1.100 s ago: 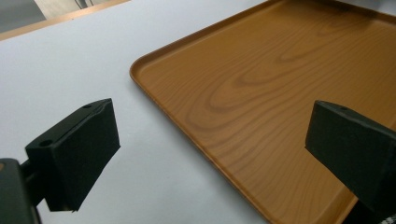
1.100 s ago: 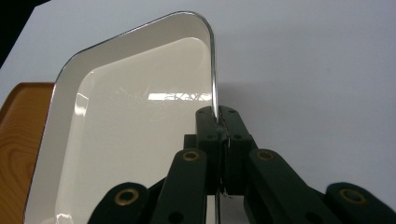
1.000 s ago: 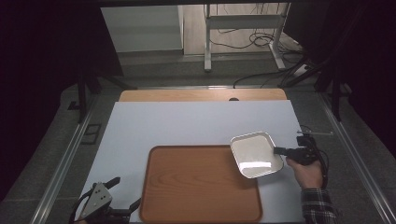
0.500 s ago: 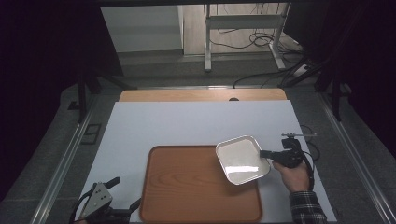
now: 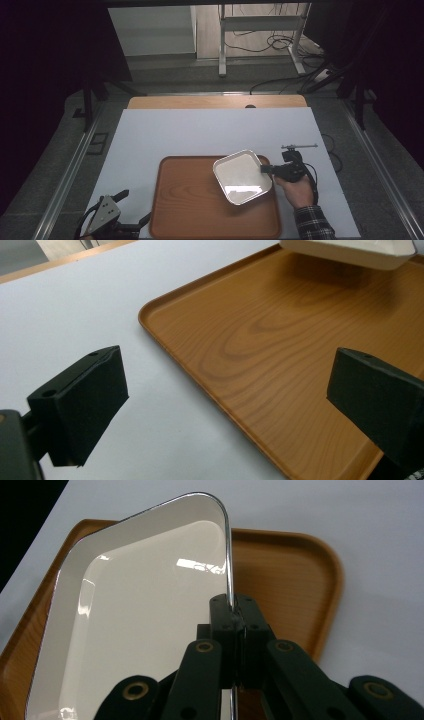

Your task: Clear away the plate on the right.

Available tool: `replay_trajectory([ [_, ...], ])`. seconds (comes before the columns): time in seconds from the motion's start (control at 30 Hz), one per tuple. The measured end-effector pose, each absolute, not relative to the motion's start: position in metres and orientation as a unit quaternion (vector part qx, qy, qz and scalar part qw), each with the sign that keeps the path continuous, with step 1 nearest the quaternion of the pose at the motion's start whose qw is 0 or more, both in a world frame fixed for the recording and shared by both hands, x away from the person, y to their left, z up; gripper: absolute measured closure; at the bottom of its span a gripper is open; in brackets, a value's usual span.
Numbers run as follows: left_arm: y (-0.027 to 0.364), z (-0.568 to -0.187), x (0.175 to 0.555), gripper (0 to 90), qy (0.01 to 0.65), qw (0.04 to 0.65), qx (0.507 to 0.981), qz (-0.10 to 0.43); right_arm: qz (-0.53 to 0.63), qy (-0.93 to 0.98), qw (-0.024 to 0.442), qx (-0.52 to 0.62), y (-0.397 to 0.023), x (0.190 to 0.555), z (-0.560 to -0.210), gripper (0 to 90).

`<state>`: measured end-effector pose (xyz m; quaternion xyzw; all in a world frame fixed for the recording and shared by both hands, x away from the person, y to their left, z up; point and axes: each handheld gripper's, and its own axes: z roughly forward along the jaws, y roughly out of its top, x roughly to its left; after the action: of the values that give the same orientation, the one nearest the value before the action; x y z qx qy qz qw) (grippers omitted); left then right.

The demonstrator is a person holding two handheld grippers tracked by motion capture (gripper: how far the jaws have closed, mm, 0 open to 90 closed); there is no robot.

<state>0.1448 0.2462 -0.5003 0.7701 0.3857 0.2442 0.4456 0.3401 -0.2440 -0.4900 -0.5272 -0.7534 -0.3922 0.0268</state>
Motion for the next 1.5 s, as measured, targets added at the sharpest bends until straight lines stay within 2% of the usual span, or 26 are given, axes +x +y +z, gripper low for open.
replay_trajectory([
  [0.5,0.246,-0.500,0.145,2.5,0.385,0.445,0.771,0.244,-0.378,-0.764,0.032,-0.523,-0.203,0.343,-0.503,88.2],
  [0.83,0.246,-0.500,0.145,2.5,0.382,0.444,0.772,0.245,-0.360,-0.765,0.019,-0.533,-0.201,0.348,-0.513,86.4],
  [0.97,0.246,-0.500,0.144,2.5,0.382,0.445,0.772,0.245,-0.363,-0.772,0.008,-0.521,-0.203,0.348,-0.510,73.9],
  [1.13,0.245,-0.500,0.144,2.5,0.380,0.444,0.773,0.246,-0.369,-0.787,-0.007,-0.493,-0.205,0.344,-0.505,67.6],
  [1.33,0.245,-0.500,0.144,2.5,0.379,0.443,0.774,0.247,-0.390,-0.796,-0.028,-0.462,-0.211,0.335,-0.497,71.5],
  [1.5,0.245,-0.500,0.144,2.5,0.378,0.442,0.775,0.247,-0.395,-0.799,-0.030,-0.453,-0.217,0.328,-0.492,82.7],
])
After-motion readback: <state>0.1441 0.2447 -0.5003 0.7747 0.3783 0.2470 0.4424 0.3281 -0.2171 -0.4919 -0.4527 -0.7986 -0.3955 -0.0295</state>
